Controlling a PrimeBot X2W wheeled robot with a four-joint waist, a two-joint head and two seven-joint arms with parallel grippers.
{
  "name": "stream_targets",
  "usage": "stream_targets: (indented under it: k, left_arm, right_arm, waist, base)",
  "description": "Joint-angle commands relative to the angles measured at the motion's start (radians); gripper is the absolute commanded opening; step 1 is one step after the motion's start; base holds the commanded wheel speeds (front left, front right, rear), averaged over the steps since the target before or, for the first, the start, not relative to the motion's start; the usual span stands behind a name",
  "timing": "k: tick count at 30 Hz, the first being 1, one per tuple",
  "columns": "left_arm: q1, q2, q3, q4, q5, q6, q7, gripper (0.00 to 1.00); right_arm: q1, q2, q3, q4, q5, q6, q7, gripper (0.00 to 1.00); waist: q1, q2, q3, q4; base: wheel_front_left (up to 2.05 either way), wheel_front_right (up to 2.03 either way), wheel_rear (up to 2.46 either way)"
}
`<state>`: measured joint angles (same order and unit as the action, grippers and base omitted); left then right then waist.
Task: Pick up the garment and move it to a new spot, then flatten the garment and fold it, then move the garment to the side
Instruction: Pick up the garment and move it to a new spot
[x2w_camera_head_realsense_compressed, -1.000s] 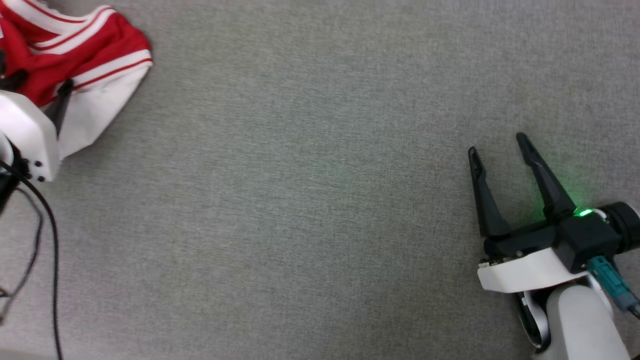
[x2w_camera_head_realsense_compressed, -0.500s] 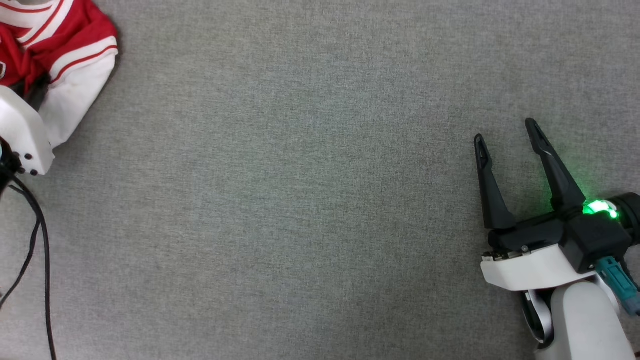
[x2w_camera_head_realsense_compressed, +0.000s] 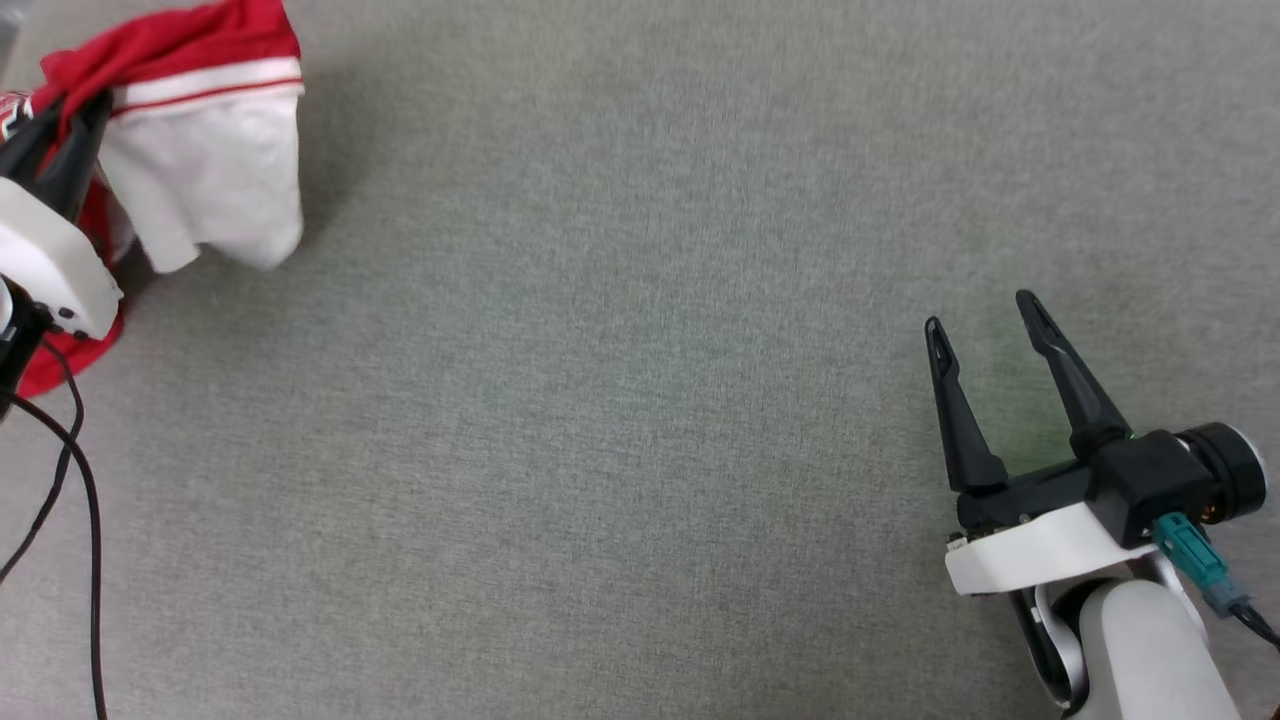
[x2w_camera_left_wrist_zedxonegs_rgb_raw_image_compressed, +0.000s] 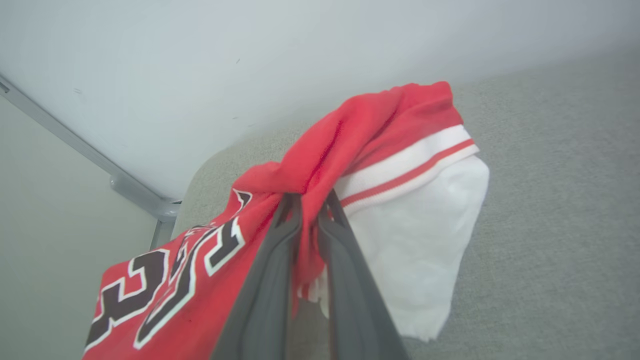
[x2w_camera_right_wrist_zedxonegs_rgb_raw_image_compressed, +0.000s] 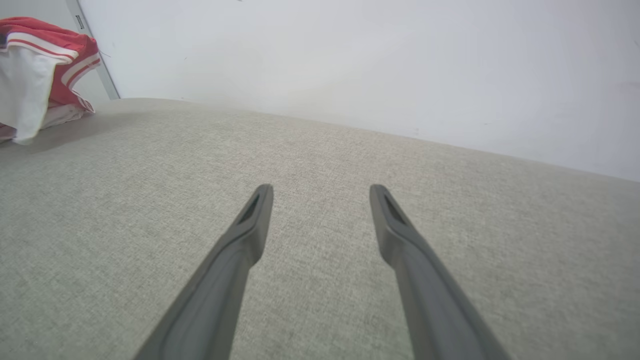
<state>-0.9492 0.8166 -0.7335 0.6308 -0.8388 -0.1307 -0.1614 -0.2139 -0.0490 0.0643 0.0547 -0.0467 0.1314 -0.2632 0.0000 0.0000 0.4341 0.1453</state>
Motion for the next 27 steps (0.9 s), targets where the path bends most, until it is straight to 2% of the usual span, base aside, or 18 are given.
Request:
stream_targets:
  k: [1, 9, 16, 23, 27]
  left_arm:
    - [-0.011, 0.007, 0.003, -0.009, 0.006, 0.002, -0.011, 0.00]
    - [-0.033, -0.001, 0.017, -0.145, 0.043, 0.058, -0.063, 0.00]
    - [-0.051, -0.001, 0.011, -0.329, 0.107, 0.123, -0.078, 0.00]
    - [-0.067, -0.089, 0.009, -0.518, 0.158, 0.169, -0.098, 0.00]
    - [-0.013, -0.153, -0.037, -0.589, 0.173, 0.156, -0.100, 0.00]
  right_arm:
    - [0.012, -0.002, 0.001, 0.003, 0.007, -0.001, -0.002, 1.00]
    - [0.031, -0.002, -0.016, 0.024, 0.054, -0.001, -0.002, 1.00]
    - [0.020, -0.002, -0.074, 0.019, 0.079, -0.001, -0.002, 1.00]
    - [0.036, -0.002, -0.141, 0.019, 0.105, -0.001, -0.002, 1.00]
    - [0.042, -0.002, -0.160, 0.020, 0.113, -0.001, -0.002, 1.00]
  waist:
    - [0.0000, 0.0000, -0.052, -0.003]
    - [0.0000, 0.0000, -0.156, -0.046]
    - [0.0000, 0.0000, -0.198, -0.135]
    - [0.0000, 0.0000, -0.221, -0.217]
    - [0.0000, 0.0000, -0.227, -0.245]
  base:
    - [0.00, 0.00, 0.00]
    - [0.00, 0.00, 0.00]
    - [0.00, 0.00, 0.00]
    - [0.00, 0.00, 0.00]
    - [0.00, 0.00, 0.00]
